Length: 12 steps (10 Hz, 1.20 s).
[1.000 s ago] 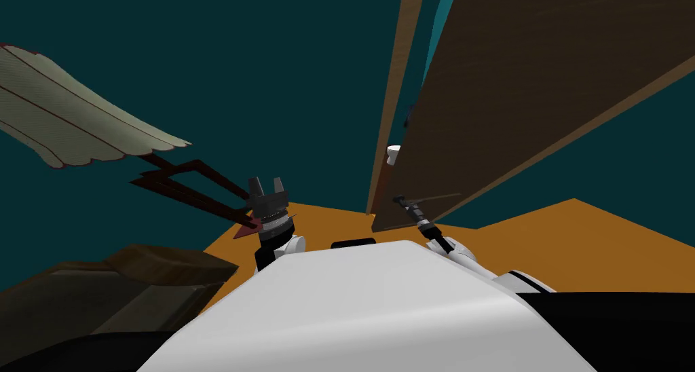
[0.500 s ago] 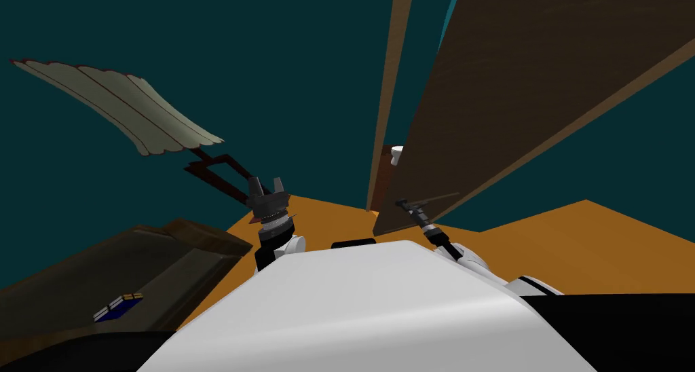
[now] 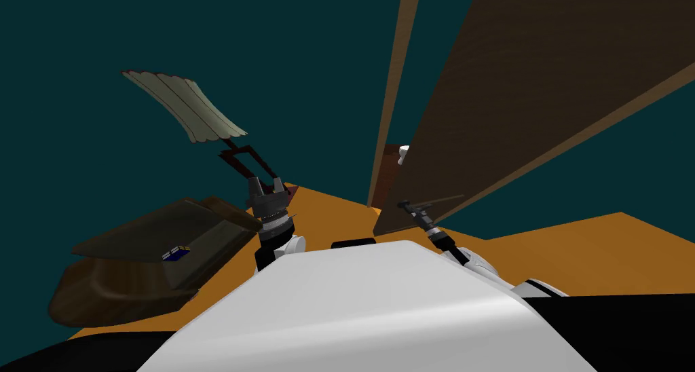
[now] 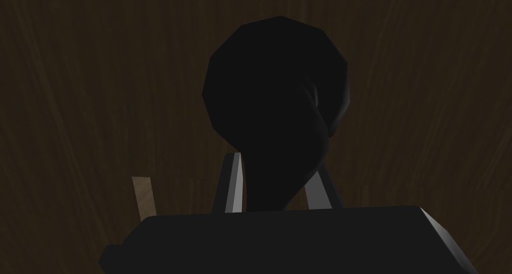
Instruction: Pull the door open
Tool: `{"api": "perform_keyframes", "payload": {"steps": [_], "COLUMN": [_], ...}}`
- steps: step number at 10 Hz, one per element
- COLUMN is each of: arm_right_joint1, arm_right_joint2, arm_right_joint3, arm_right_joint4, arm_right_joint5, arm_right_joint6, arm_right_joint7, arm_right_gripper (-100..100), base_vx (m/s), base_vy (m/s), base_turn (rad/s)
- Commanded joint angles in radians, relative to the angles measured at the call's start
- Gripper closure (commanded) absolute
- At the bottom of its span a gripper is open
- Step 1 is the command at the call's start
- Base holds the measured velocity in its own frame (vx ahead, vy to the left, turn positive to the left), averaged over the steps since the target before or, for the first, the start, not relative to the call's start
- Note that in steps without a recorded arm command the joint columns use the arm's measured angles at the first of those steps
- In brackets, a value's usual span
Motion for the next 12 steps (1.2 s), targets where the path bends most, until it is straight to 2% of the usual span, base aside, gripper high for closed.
{"api": "perform_keyframes", "payload": {"steps": [1, 4, 5, 6, 9, 12], "arm_right_joint1": [0.008, 0.02, 0.012, -0.008, -0.043, -0.089], "arm_right_joint2": [-0.009, -0.021, -0.011, 0.003, 0.022, 0.047], "arm_right_joint3": [0.003, 0.011, 0.016, 0.013, 0.006, -0.004], "arm_right_joint4": [0.014, 0.031, 0.035, 0.042, 0.046, 0.052], "arm_right_joint5": [-0.003, -0.007, -0.003, -0.004, -0.006, -0.01], "arm_right_joint6": [-0.027, -0.065, -0.059, -0.039, -0.001, 0.05], "arm_right_joint7": [-0.002, -0.009, -0.008, 0.001, 0.019, 0.042], "arm_right_gripper": [100, 100, 100, 100, 100, 100], "base_vx": [-0.222, -0.229, -0.1, -0.162, -0.212, -0.221], "base_vy": [-0.104, -0.088, -0.032, -0.06, -0.084, -0.084], "base_turn": [0.165, 0.155, 0.026, 0.15, 0.158, 0.156]}}
